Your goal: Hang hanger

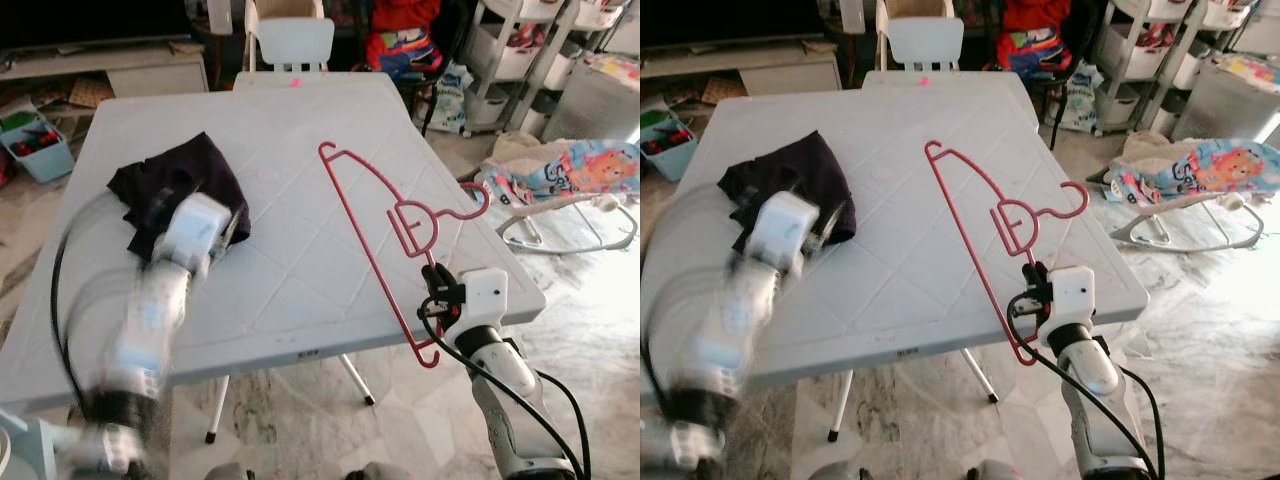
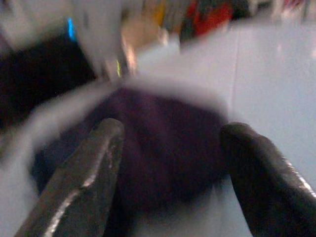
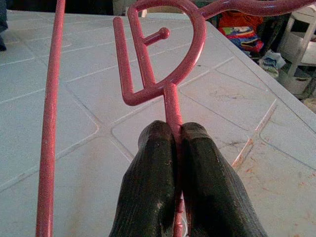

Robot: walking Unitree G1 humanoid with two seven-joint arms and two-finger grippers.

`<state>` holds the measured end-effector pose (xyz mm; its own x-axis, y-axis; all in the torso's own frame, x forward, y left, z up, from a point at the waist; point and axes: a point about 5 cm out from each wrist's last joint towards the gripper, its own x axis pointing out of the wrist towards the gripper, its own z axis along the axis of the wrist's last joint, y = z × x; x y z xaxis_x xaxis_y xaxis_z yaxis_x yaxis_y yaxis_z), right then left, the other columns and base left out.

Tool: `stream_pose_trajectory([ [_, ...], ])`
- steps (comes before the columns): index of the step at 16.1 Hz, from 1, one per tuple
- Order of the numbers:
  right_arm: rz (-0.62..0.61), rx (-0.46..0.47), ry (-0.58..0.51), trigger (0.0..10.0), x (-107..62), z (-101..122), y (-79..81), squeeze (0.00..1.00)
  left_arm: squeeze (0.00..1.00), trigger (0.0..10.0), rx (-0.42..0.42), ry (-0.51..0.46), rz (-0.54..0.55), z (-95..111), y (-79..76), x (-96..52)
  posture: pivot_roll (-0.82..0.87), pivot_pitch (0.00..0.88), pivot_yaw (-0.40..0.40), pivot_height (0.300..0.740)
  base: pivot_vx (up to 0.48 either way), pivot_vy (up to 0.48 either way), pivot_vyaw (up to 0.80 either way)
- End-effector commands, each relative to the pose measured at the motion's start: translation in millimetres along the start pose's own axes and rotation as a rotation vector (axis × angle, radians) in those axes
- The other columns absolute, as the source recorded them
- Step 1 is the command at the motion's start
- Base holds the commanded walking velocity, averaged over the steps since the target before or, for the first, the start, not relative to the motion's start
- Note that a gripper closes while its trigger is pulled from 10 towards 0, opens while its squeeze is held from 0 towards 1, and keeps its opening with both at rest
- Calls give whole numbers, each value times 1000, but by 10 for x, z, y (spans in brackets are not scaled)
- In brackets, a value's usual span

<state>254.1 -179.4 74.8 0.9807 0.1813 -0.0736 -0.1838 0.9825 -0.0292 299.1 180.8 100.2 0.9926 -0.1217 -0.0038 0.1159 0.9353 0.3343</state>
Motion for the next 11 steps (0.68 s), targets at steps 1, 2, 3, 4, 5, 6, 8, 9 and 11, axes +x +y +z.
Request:
stream_pose_trajectory([
  [1,-32,2,26,10000,-30,-56,-41,0,1000,10000,-98,1,31,-11,-22,-99,-20,0,-35,740,0,0,0],
  [2,-25,2,29,10000,-28,-63,-20,0,1000,10000,-191,45,78,-88,-58,-188,-16,0,-38,740,0,0,0],
  [3,-18,1,28,10000,-7,-60,-5,0,1000,10000,-223,81,93,-143,-103,-265,-13,0,-42,740,0,0,0],
  [4,-16,0,27,10000,10,-55,0,0,1000,10000,-212,88,90,-150,-128,-303,-13,0,-42,740,0,0,0],
  [5,-20,-2,16,10000,44,-28,-15,0,0,10000,-204,74,22,-98,-190,-322,-12,0,-33,740,0,0,0],
  [6,-22,-2,12,10000,53,-17,-21,0,0,10000,-205,71,17,-76,-199,-325,-12,0,-33,740,0,0,0],
  [8,-54,19,-13,10000,81,52,-63,0,0,10000,-218,71,19,-12,-216,-282,-22,0,-25,740,0,0,0],
  [9,-58,21,-23,10000,96,82,-72,0,0,10000,-223,76,22,13,-222,-267,-25,0,-25,740,0,0,0],
  [11,-63,27,-48,10000,141,164,-95,0,0,10000,-222,63,8,63,-249,-235,-29,0,-25,740,0,0,0],
])
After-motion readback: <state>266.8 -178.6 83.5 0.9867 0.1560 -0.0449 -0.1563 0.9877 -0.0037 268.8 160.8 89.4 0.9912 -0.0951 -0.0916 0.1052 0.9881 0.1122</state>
